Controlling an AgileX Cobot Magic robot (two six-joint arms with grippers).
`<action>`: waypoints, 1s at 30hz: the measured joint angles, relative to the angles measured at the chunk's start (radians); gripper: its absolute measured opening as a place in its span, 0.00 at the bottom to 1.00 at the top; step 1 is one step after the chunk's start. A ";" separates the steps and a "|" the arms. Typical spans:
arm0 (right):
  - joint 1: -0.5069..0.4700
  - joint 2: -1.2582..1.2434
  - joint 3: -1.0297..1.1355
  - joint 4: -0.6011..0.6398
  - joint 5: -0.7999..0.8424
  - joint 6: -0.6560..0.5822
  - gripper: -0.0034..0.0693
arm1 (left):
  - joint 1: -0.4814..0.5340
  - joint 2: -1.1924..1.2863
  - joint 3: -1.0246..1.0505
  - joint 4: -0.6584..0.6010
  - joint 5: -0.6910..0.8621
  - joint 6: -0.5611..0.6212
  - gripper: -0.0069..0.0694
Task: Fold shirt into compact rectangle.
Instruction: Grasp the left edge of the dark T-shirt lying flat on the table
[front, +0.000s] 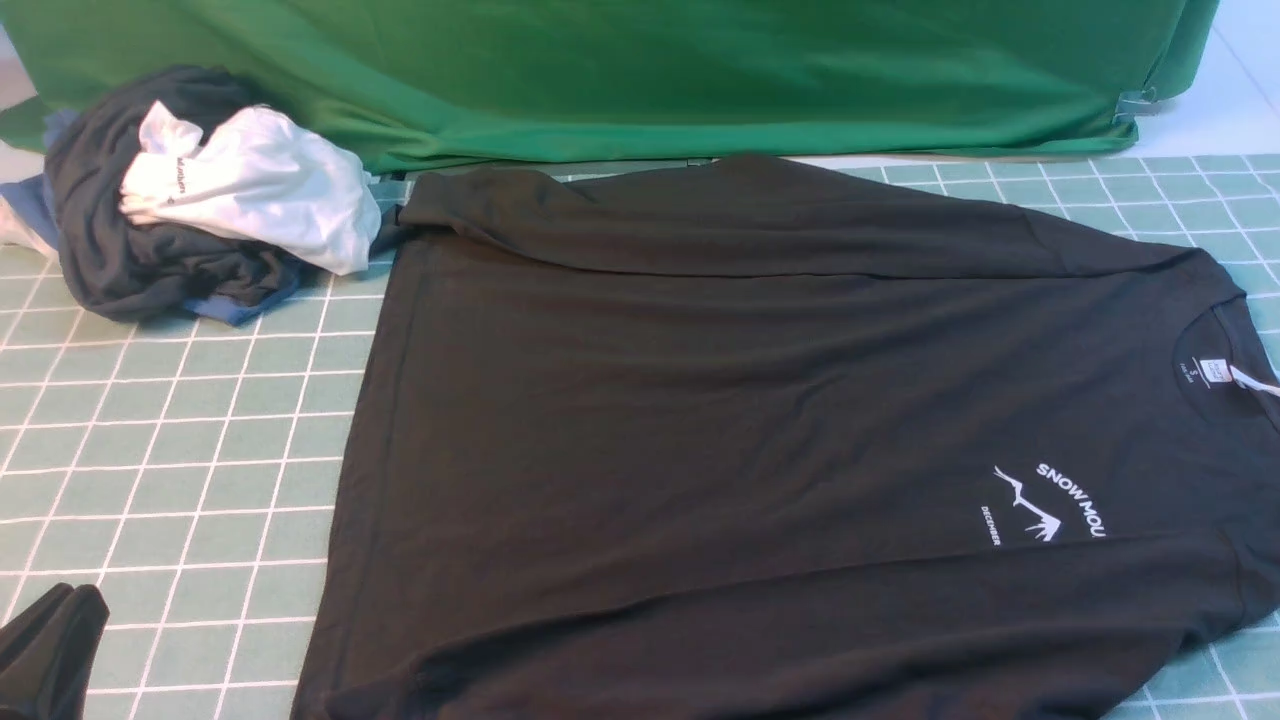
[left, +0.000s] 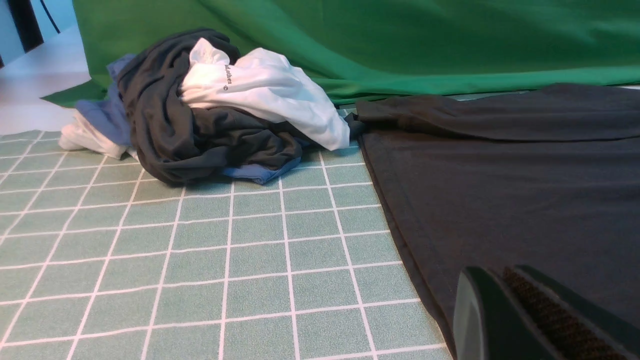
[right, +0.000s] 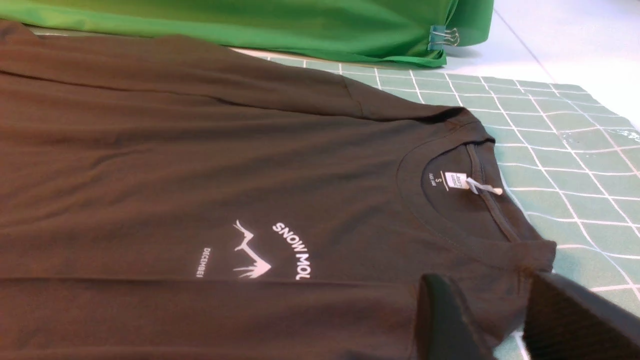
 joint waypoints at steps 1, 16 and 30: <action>0.000 0.000 0.000 0.000 0.000 0.000 0.38 | 0.000 0.000 0.000 0.000 0.000 0.000 0.14; 0.000 0.000 0.000 0.000 0.000 0.000 0.38 | 0.000 0.000 0.000 0.000 0.000 0.000 0.14; 0.000 0.000 0.000 0.000 0.000 0.000 0.38 | 0.000 0.000 0.000 -0.325 -0.332 -0.131 0.14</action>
